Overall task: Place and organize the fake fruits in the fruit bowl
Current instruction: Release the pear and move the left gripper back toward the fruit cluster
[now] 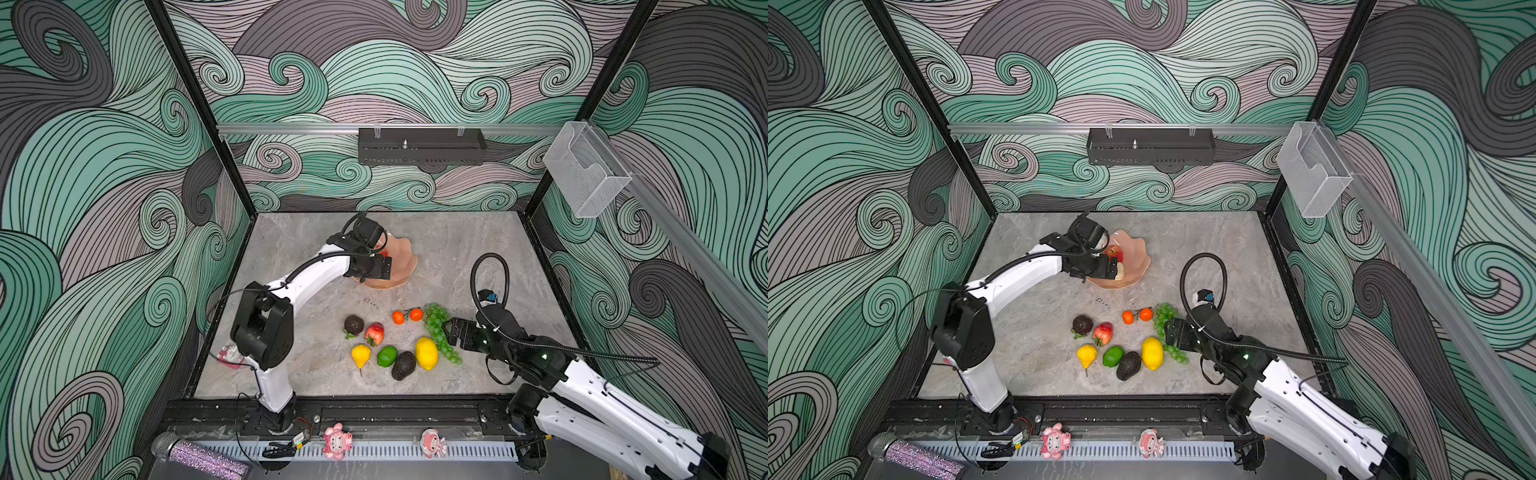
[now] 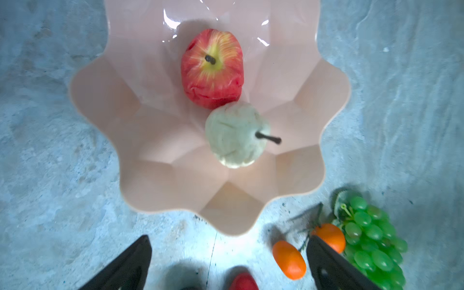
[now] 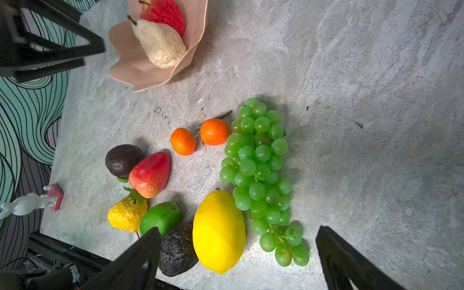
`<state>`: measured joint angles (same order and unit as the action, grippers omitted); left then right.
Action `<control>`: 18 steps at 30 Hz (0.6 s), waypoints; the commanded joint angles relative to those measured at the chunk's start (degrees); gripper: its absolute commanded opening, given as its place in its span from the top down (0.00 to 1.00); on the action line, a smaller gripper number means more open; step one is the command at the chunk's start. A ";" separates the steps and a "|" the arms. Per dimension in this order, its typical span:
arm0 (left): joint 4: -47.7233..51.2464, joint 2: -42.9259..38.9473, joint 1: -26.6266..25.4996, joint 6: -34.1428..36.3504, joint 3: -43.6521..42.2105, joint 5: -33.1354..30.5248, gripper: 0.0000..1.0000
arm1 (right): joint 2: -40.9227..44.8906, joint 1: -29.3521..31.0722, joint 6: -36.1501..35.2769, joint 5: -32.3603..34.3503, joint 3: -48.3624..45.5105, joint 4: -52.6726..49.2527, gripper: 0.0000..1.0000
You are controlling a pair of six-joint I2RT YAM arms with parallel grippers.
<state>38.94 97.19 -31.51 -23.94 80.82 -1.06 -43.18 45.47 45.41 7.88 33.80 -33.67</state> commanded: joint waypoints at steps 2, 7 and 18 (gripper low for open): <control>-12.82 -13.42 0.27 -4.32 -14.78 0.62 0.02 | -3.86 4.78 -0.40 0.36 2.47 -0.79 0.04; -21.38 -29.36 0.35 -6.82 -32.55 -1.83 0.03 | -11.52 12.22 2.03 2.85 5.05 -0.59 0.05; -33.10 -55.04 0.54 -8.62 -57.20 -9.36 0.02 | -24.99 18.06 7.33 4.74 8.29 -0.72 0.22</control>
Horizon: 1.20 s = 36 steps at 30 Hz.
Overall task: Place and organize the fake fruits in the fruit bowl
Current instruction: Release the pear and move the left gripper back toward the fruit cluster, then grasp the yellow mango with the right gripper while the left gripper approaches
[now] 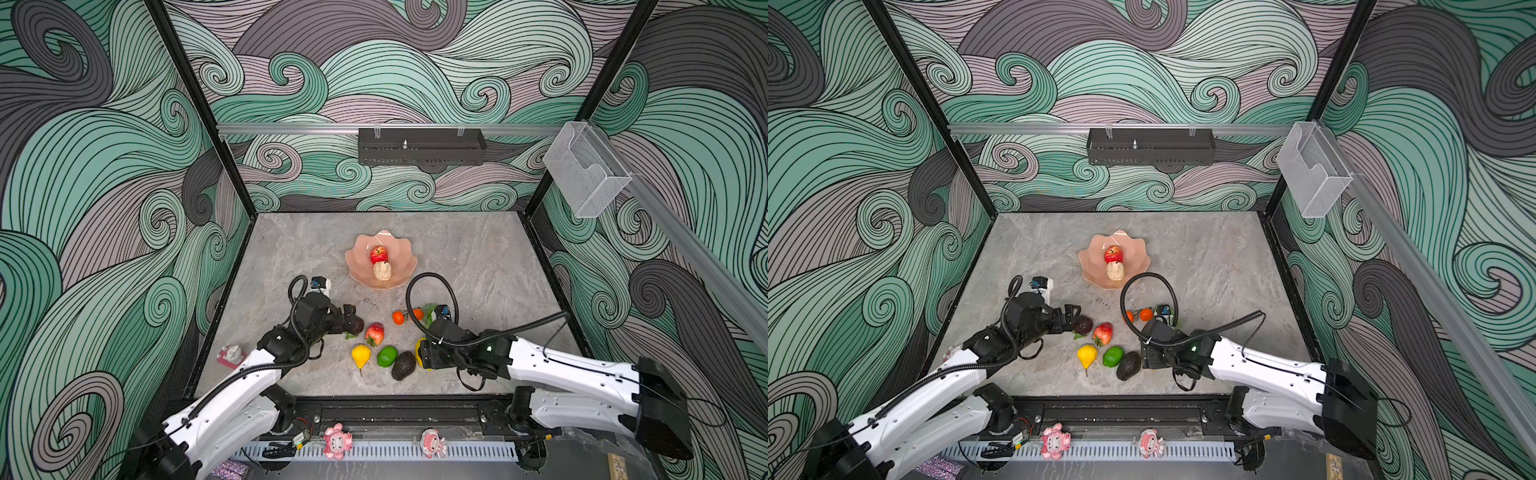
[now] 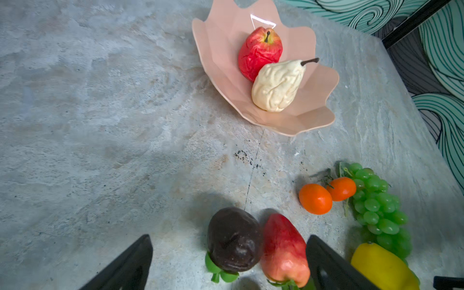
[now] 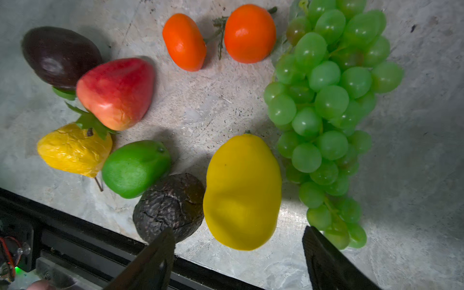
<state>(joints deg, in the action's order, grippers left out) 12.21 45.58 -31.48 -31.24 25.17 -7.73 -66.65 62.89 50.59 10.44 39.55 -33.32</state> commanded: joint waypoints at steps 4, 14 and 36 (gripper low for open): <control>-7.30 -6.36 0.50 0.11 -3.53 -2.30 0.02 | -4.43 1.09 2.45 3.96 4.19 -2.29 0.26; -7.90 -7.86 0.53 1.34 -5.60 -0.58 0.02 | -11.03 1.24 3.67 4.12 6.21 -3.01 0.30; -7.74 -6.02 0.50 1.59 -5.49 -0.66 0.02 | -12.08 1.33 2.31 4.05 7.03 -2.66 0.45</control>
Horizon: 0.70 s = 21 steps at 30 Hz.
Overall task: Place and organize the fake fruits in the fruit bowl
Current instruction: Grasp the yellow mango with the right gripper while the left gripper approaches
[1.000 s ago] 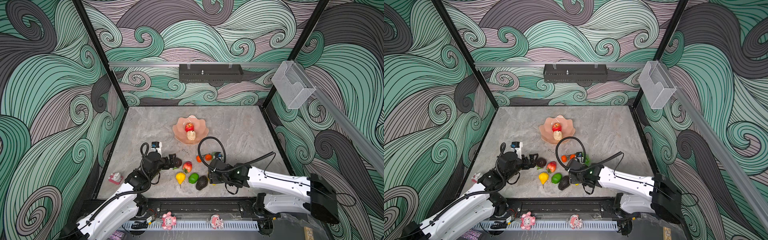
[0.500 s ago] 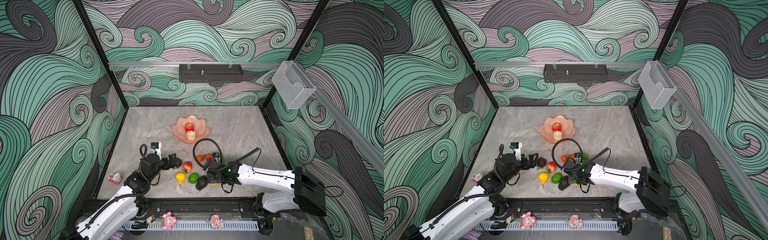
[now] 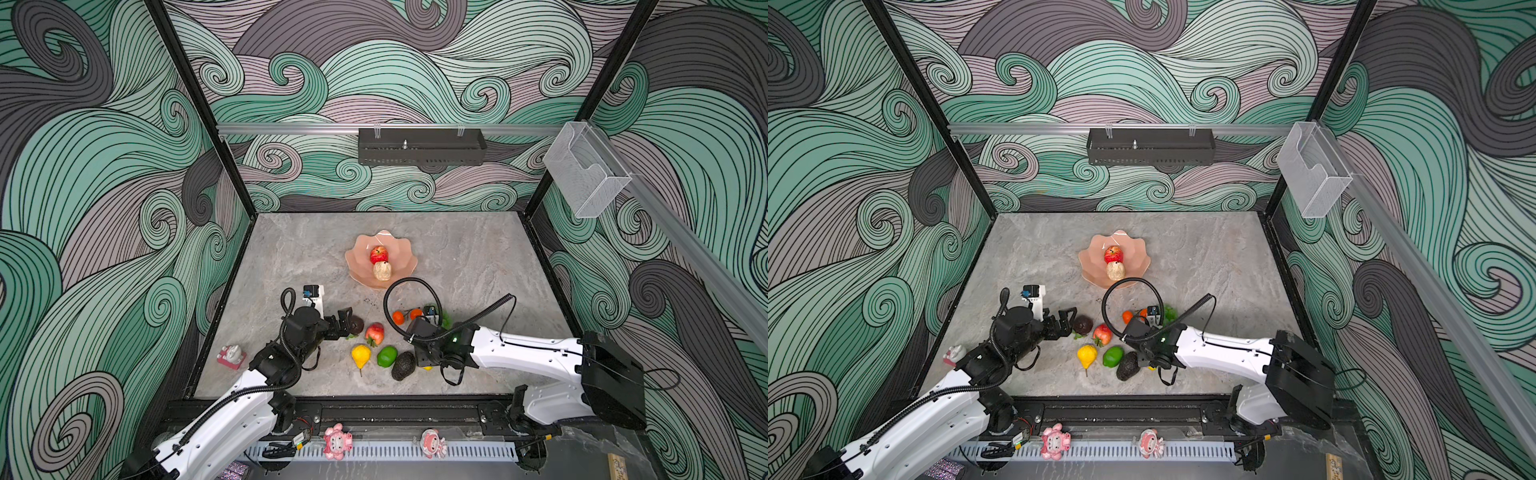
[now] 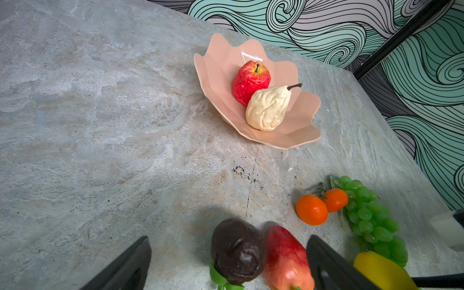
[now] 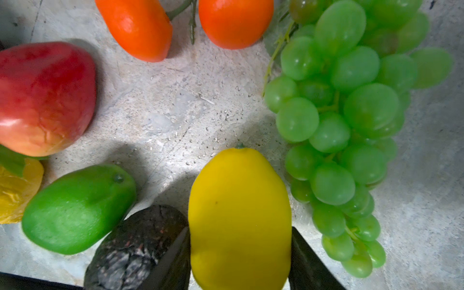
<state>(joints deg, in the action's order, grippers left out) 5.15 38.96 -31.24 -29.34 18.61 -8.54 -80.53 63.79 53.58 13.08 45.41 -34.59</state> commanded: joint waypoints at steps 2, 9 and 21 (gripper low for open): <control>-1.60 1.66 0.23 -1.44 1.16 1.44 0.02 | 4.15 0.38 -1.78 2.55 1.17 -1.47 0.45; -3.48 8.80 0.30 -8.24 5.55 11.88 0.02 | 13.06 0.20 -10.12 7.17 0.94 2.58 0.44; -8.14 18.09 -2.01 -15.39 15.14 32.05 0.02 | 15.25 0.01 -22.80 6.08 -4.15 28.21 0.42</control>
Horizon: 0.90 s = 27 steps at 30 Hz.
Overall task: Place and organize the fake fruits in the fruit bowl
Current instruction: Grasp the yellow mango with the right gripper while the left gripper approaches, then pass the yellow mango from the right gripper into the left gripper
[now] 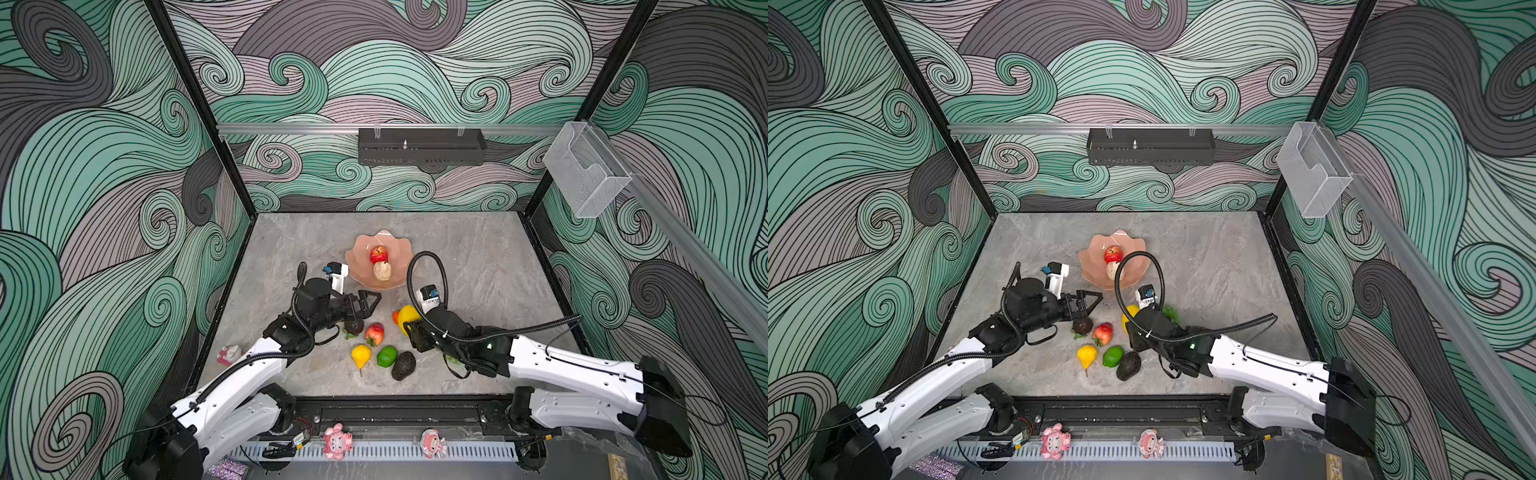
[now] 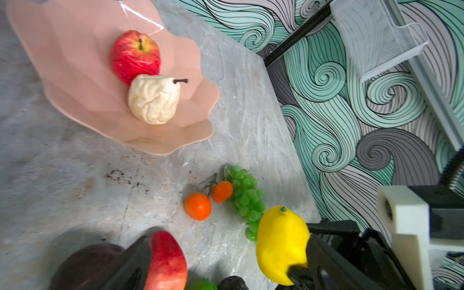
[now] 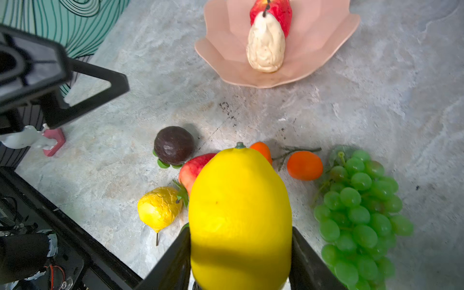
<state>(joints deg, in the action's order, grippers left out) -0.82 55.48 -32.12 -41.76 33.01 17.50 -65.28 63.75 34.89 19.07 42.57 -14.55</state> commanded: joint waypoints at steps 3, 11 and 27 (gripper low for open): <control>-2.36 2.79 -3.41 -3.50 1.75 6.00 0.03 | -0.14 0.06 -5.64 -0.93 -2.37 11.87 0.42; -4.48 6.85 -8.49 -4.58 3.78 4.94 0.08 | -1.06 0.06 -6.20 -4.15 -4.35 18.20 0.44; -3.97 11.12 -10.11 -3.33 6.43 6.32 0.48 | -0.98 0.07 -5.61 -2.98 -3.76 17.58 0.44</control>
<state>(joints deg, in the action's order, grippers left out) -4.93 65.67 -41.43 -46.72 35.92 21.98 -66.65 63.75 28.93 15.00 38.70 1.43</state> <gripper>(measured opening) 0.530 0.563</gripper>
